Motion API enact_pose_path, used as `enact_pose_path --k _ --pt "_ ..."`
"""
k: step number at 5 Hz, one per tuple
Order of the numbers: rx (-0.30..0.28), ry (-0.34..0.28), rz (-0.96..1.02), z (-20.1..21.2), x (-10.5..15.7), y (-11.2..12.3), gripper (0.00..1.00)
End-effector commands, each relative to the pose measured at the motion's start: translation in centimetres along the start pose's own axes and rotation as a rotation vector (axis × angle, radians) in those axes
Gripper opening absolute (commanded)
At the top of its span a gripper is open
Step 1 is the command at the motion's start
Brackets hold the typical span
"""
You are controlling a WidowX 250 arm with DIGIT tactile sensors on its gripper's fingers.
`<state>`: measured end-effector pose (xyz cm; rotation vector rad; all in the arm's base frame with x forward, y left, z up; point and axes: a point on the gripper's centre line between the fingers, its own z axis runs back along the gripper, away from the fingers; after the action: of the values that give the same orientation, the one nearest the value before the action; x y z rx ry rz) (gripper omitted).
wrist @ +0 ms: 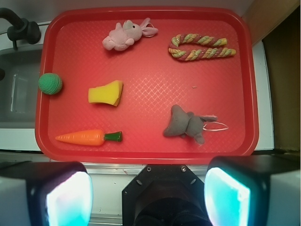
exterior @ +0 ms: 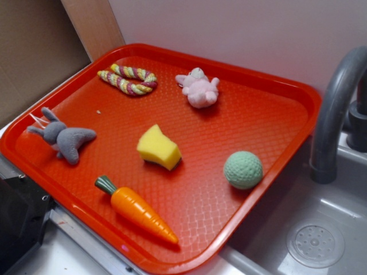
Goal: Grab the gray animal.
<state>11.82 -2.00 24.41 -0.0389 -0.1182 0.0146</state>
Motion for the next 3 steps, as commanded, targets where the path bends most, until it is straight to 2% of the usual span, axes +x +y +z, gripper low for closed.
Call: enact_pose_path --k 1,2,3 --pt "0.0 0.0 0.0 0.0 0.0 0.0 1.0" --pt "0.078 -0.085 -0.259 -1.2 0.8 1.4 1.0" --pt "0.165 0.026 -0.535 -4.2 1.1 2.1 1.0"
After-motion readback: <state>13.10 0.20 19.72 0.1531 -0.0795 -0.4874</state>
